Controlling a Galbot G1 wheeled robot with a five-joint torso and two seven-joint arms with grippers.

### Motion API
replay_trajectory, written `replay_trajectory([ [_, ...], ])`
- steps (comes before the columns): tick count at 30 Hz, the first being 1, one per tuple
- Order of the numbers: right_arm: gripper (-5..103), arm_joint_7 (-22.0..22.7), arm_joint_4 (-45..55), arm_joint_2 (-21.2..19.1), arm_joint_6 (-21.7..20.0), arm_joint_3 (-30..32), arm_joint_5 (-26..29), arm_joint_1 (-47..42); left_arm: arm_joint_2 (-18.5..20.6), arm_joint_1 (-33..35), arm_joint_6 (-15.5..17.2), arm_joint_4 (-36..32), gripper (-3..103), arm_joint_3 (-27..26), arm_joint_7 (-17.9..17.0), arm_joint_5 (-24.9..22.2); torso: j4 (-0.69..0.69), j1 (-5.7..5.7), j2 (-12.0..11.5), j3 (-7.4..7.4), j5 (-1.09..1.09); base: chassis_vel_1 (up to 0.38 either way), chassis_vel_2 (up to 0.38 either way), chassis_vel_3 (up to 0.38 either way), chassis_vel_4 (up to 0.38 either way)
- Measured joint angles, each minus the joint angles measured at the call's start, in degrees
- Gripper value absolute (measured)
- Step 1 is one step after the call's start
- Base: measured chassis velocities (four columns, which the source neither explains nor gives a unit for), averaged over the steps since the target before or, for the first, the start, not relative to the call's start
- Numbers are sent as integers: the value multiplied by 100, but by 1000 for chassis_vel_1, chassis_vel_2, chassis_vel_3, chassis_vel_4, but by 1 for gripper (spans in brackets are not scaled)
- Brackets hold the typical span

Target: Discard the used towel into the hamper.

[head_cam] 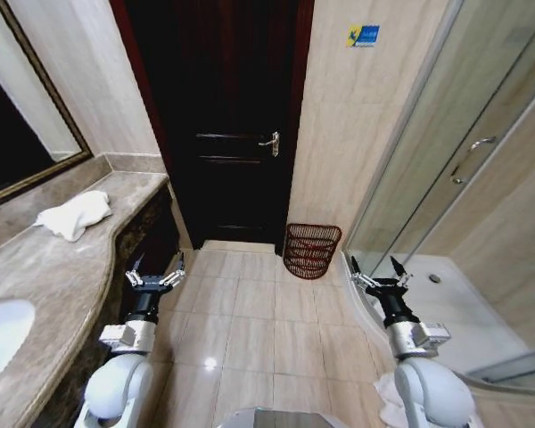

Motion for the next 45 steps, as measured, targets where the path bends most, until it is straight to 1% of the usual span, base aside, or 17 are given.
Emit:
replay_trajectory([
  [1,100,0,0,0,3,0,0,-2,0,1,0,0,100,0,9,0,-2,-2,1,-1,-4,-198,195,196,-164],
  [3,100,-1,-6,-4,10,0,0,4,1,4,-9,3,100,-4,27,0,0,-1,0,0,0,-154,199,187,-144],
  [6,100,0,-12,-5,11,1,1,17,3,12,-14,13,100,-11,38,0,0,-2,1,-1,-3,-158,204,205,-155],
  [9,100,-1,-16,-2,11,-5,1,21,3,16,-21,22,100,-12,41,0,1,-1,0,0,0,-159,233,220,-162],
  [11,100,-1,-18,4,13,-10,1,21,3,15,-32,37,100,-12,44,0,-1,-1,0,0,-3,-140,243,233,-144],
  [19,100,-1,-85,-19,36,-8,3,48,-5,12,-58,87,100,-7,44,16,0,-1,0,0,-1,-116,271,262,-123],
  [36,100,-51,-149,27,31,-64,24,83,66,-2,-57,179,100,11,63,37,0,-1,0,0,-2,-45,277,276,-45],
  [38,100,-75,-154,58,31,-72,9,69,92,12,-74,185,100,7,93,34,-1,-2,0,-1,-3,-43,302,282,-48],
  [39,100,-81,-161,73,31,-91,-6,75,106,18,-82,190,100,-1,102,26,1,-1,0,0,-1,-22,303,289,-41],
  [45,100,-86,-221,109,5,-153,-108,185,144,-10,-105,229,100,-25,109,-33,1,-1,0,-1,-2,-27,288,293,-29],
])
